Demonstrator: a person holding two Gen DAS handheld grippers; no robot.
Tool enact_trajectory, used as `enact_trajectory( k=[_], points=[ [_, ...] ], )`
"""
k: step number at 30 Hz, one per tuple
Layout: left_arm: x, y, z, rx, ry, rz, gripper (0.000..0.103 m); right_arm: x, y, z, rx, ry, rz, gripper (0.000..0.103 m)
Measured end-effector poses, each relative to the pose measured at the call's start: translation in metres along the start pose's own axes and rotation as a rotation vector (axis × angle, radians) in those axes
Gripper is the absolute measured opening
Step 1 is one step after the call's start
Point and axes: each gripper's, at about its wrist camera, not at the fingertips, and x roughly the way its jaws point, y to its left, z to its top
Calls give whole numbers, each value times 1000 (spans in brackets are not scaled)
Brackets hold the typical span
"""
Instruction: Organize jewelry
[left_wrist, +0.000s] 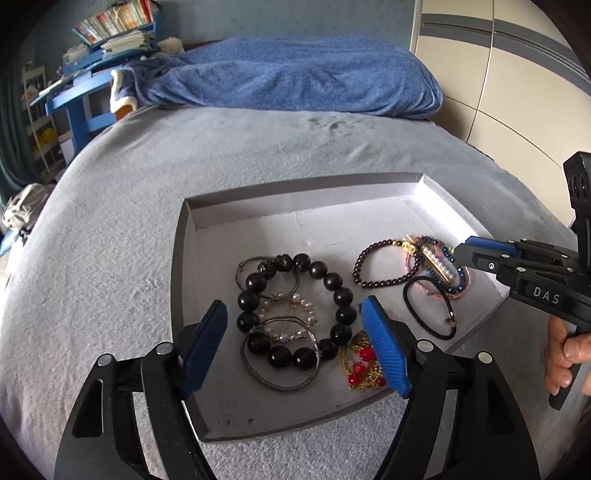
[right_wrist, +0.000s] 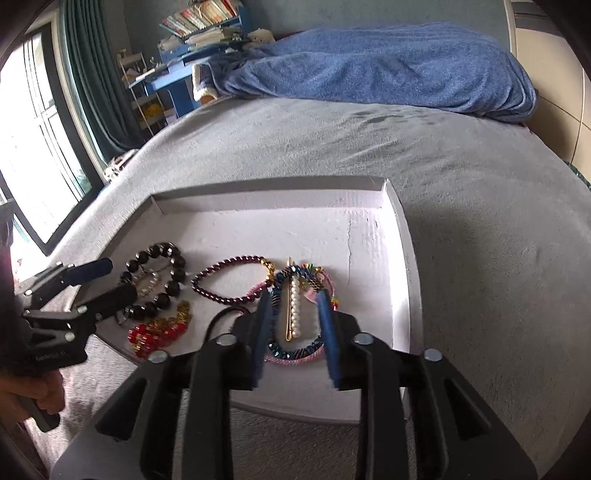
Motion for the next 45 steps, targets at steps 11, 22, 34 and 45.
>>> enact_trajectory(
  k=[11,22,34,45],
  points=[
    [-34,-12,-10,4,-126,9,94,-38,3,-10,30,-112,4,71],
    [-62,-12,-39,-82,-227,43,97,-56,21,-46,6,-203,-41,94],
    [-83,-18,-70,-105,-243,70,98,-78,39,-80,-17,-245,-64,97],
    [-98,-17,-84,-116,-269,85,98,-88,43,-97,-32,-259,-79,97]
  ],
)
